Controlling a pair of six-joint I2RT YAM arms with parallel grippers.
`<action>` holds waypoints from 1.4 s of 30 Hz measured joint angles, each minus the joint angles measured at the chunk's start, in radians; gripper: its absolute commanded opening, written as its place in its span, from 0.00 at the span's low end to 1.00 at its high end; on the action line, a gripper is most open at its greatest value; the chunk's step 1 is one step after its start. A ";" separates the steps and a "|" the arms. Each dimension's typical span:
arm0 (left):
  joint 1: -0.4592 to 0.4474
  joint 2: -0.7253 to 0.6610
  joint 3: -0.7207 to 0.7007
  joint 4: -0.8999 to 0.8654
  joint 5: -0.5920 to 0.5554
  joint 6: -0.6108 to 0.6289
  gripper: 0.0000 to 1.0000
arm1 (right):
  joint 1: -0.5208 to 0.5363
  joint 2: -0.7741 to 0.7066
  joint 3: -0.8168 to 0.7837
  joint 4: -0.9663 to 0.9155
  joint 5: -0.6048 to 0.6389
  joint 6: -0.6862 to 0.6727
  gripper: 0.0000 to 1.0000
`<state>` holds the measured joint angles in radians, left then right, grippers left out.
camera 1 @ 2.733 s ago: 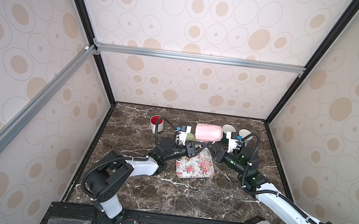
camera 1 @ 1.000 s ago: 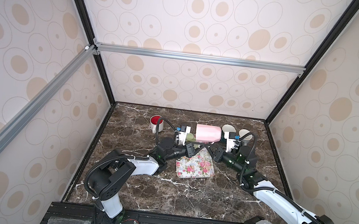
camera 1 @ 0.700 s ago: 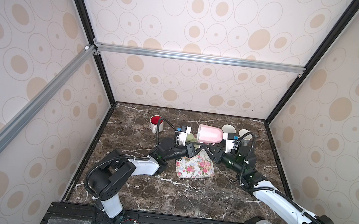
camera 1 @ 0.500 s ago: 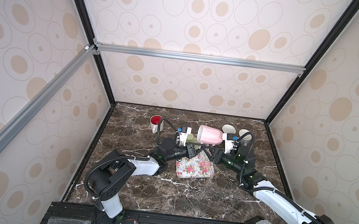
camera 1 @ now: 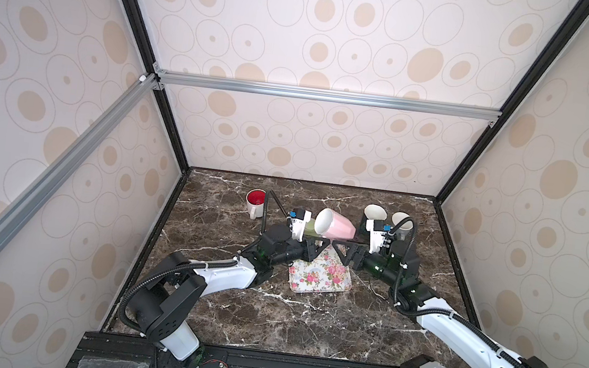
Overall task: Turn the mug right side up
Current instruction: Place the mug at the top-center of the table.
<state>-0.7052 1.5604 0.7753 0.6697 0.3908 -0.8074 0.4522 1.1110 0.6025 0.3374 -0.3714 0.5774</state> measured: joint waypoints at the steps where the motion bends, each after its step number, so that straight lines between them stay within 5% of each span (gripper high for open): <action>1: 0.000 -0.002 0.001 -0.016 -0.007 0.009 0.00 | 0.000 -0.002 0.000 -0.007 0.008 -0.004 0.83; 18: 0.013 -0.048 0.069 -0.347 -0.204 0.180 0.00 | 0.000 -0.108 0.000 -0.140 0.114 -0.071 0.83; 29: 0.092 -0.136 0.065 -0.487 -0.286 0.220 0.00 | 0.000 -0.270 -0.009 -0.269 0.190 -0.138 0.85; 42: 0.134 -0.217 0.052 -0.601 -0.373 0.233 0.00 | 0.000 -0.296 -0.044 -0.330 0.241 -0.164 0.85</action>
<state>-0.5713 1.3430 0.8272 0.0685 0.0181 -0.5747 0.4522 0.8154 0.5587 0.0078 -0.1299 0.4137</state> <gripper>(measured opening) 0.175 0.851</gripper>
